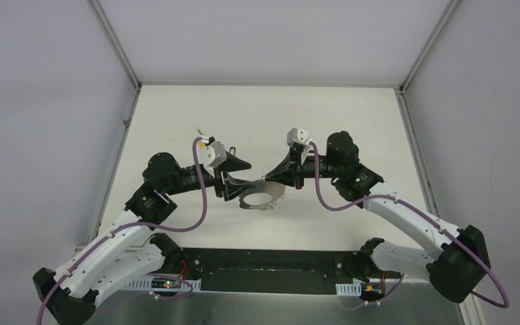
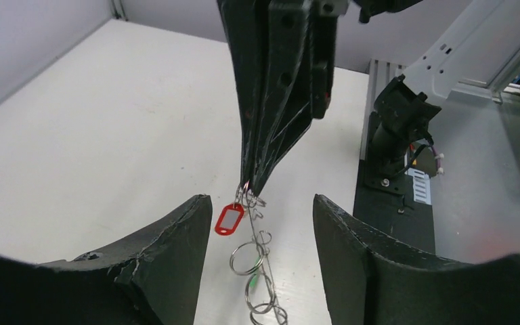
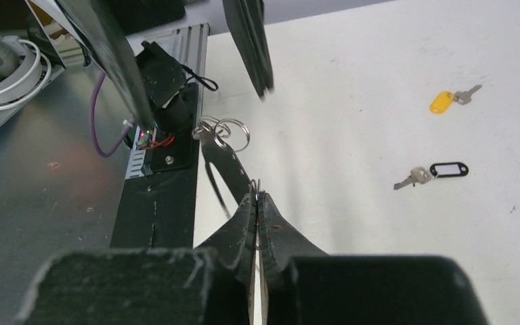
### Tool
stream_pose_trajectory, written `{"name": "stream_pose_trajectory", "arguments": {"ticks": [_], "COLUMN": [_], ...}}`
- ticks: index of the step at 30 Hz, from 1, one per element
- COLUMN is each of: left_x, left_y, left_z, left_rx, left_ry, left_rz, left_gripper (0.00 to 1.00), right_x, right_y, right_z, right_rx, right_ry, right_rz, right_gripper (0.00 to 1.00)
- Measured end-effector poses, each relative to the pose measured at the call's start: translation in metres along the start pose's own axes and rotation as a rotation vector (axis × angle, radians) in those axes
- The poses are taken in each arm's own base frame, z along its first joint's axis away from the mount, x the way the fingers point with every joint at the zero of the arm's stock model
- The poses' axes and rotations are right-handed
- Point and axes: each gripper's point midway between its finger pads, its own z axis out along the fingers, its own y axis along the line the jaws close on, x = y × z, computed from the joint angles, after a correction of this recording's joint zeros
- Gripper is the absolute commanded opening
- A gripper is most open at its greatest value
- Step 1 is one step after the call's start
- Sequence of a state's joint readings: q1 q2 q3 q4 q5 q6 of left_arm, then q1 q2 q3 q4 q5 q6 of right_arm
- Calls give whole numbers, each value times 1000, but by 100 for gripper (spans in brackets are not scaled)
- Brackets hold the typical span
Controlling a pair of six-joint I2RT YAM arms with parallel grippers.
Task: Put the keys on the keyring
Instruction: Adjust the keyring.
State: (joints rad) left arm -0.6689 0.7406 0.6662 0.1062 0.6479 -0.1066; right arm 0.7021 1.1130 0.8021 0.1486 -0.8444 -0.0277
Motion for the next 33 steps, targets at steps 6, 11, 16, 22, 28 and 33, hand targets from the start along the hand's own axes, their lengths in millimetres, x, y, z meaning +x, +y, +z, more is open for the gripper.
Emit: {"name": "stream_pose_trajectory", "arguments": {"ticks": [6,11,16,22,28,33], "left_x": [-25,-15,3,19,34,28], "left_y": [-13,-15,-8,-6,-13,-20], "left_z": [-13,-17,-13,-3,8,14], "left_rx": [17,33,35,79,141,178], "left_ry": [24,95,178,245,294,264], "left_rz": [83,93,65,12,-29,-12], "left_gripper": [58,57,54,50,50,47], "right_x": [12,15,16,19,19,16], "right_y": [2,5,6,8,11,15], "right_z": [-3,-5,-6,-7,-8,-12], "right_rx": [0,-3,-6,-13,-21,-23], "right_ry": [46,57,65,75,78,66], "right_rz": [20,23,27,40,44,33], "right_gripper": [0,0,0,0,0,0]}}
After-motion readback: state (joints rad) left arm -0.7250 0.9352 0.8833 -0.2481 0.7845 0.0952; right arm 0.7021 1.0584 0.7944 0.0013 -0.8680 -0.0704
